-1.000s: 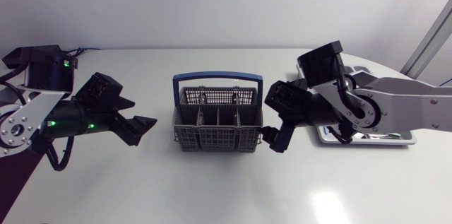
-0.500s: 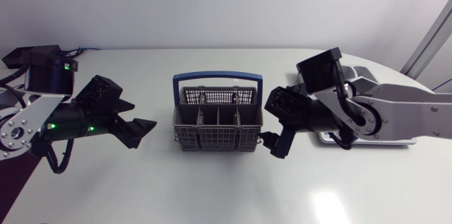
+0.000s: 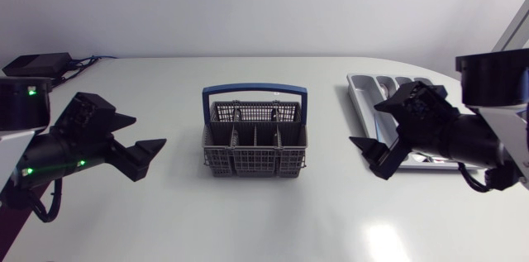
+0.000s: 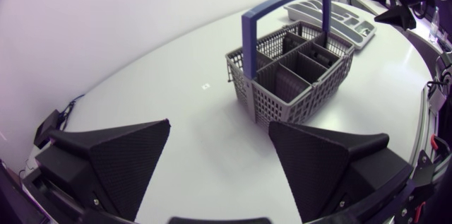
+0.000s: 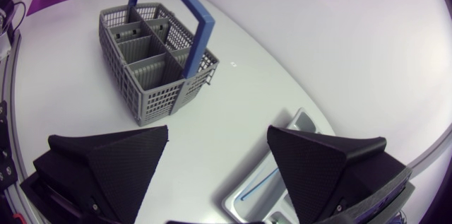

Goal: Unload the cutlery basket into the drawer organizer.

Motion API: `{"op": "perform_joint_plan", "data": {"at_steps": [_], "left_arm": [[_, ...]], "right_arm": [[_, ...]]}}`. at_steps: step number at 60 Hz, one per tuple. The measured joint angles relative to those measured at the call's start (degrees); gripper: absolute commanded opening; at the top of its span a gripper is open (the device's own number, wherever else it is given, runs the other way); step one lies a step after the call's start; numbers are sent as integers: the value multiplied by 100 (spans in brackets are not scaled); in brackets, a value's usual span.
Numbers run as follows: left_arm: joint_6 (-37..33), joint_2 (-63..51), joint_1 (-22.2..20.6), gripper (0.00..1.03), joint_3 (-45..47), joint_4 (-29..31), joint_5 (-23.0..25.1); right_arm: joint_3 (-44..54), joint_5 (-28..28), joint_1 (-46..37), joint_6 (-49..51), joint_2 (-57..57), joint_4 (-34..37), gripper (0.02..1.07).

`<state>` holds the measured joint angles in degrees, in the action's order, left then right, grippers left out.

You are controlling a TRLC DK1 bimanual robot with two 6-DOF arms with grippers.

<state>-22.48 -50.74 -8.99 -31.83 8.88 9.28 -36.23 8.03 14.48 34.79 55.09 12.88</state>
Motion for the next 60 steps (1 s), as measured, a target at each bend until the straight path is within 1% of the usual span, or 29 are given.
{"op": "perform_joint_plan", "data": {"at_steps": [7, 18, 26, 34, 60], "left_arm": [[111, 619, 0, 98, 127, -125, -378], [223, 1329, 22, 98, 343, -149, -409], [605, 2006, 74, 98, 678, -380, -424], [898, 2564, 197, 98, 979, -498, -505], [1591, 3985, 581, 99, 2208, -669, -708]], "right_arm": [[35, 94, -400, -415, -378, -2, 103], [376, 48, -756, -750, -1110, -103, 103], [817, -361, -833, -1067, -1823, -251, 103], [1150, -621, -922, -1390, -2529, -321, 103], [2321, -684, -1174, -2328, -4011, -763, 103]]}}
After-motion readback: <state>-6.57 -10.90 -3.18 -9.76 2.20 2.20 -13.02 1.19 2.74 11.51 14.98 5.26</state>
